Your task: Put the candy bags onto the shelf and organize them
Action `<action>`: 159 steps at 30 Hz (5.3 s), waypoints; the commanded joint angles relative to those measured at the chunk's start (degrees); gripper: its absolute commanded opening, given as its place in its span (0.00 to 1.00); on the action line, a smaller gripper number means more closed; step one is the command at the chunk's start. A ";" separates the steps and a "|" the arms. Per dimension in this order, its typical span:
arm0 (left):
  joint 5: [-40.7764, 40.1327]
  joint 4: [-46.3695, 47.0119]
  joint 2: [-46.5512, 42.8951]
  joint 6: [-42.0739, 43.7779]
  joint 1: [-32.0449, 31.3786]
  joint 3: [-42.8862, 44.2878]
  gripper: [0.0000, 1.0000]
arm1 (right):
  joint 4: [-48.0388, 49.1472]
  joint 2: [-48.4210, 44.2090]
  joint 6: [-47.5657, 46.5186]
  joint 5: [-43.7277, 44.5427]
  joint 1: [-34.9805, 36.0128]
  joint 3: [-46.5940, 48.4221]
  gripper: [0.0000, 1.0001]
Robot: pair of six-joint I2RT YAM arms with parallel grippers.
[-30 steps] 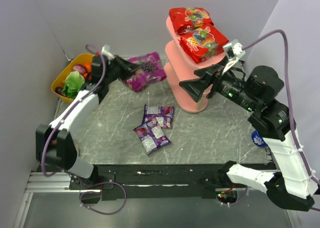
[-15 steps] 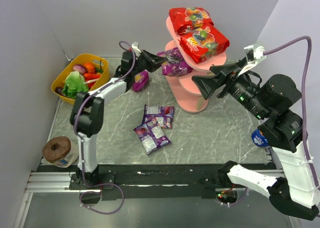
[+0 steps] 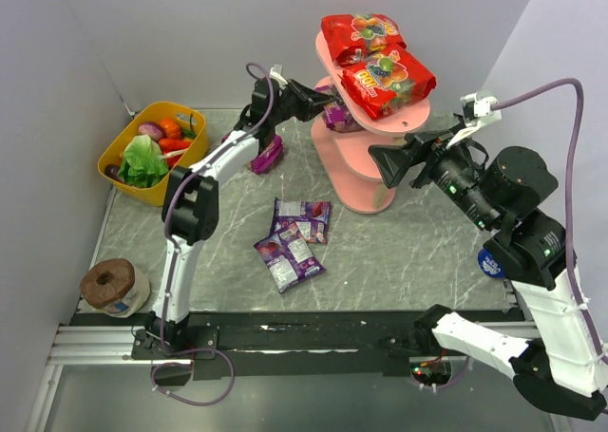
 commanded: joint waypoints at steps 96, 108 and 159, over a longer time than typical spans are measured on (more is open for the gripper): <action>0.87 0.90 8.44 13.36 3.90 13.43 0.08 | -3.93 -1.69 7.11 9.75 -0.29 -2.67 0.97; -2.56 -4.01 -2.45 22.93 3.99 6.32 0.42 | -4.28 -1.69 7.55 8.96 -0.29 -2.85 0.97; -24.36 -15.71 -16.79 10.46 6.98 -36.50 0.81 | -11.22 0.69 9.83 14.58 -0.38 0.05 0.97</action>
